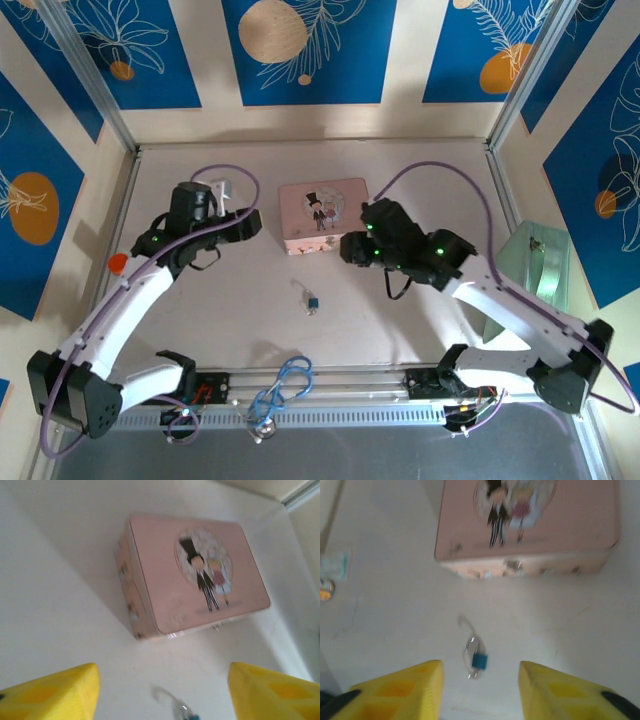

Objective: Unlock the padlock with the key

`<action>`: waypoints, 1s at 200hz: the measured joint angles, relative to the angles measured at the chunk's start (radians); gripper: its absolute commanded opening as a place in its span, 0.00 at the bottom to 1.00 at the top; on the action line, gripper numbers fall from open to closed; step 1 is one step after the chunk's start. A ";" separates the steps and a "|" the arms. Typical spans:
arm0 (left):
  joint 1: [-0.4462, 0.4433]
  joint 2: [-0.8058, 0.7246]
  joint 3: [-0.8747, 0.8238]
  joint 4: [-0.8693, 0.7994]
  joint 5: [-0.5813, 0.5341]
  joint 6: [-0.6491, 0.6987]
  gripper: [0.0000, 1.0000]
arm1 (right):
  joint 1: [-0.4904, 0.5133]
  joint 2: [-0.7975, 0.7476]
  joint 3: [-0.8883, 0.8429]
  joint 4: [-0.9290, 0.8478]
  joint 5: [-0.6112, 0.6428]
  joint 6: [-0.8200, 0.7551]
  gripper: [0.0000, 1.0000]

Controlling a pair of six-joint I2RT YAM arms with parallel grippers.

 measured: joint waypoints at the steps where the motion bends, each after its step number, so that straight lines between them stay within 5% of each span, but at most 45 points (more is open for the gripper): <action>1: 0.000 -0.001 0.002 0.000 -0.006 0.000 0.84 | -0.003 -0.006 -0.001 0.003 0.005 -0.008 0.65; 25: 0.000 -0.006 0.021 0.032 -0.201 0.039 1.00 | -0.053 -0.085 -0.070 0.108 0.126 -0.078 0.70; 36: 0.000 -0.003 -0.007 0.084 -0.285 0.080 1.00 | -0.092 -0.116 -0.158 0.202 0.177 -0.142 0.77; 43: 0.000 0.001 -0.033 0.120 -0.337 0.097 1.00 | -0.120 -0.126 -0.219 0.259 0.199 -0.191 1.00; 94: 0.029 0.158 -0.296 0.417 -0.665 0.259 1.00 | -0.376 0.056 -0.413 0.519 0.327 -0.391 0.99; 130: 0.086 0.248 -0.454 0.658 -0.687 0.381 1.00 | -0.483 0.165 -0.509 0.742 0.406 -0.480 0.99; 200: 0.166 0.380 -0.612 1.176 -0.543 0.508 0.99 | -0.574 0.258 -0.689 1.084 0.328 -0.569 0.99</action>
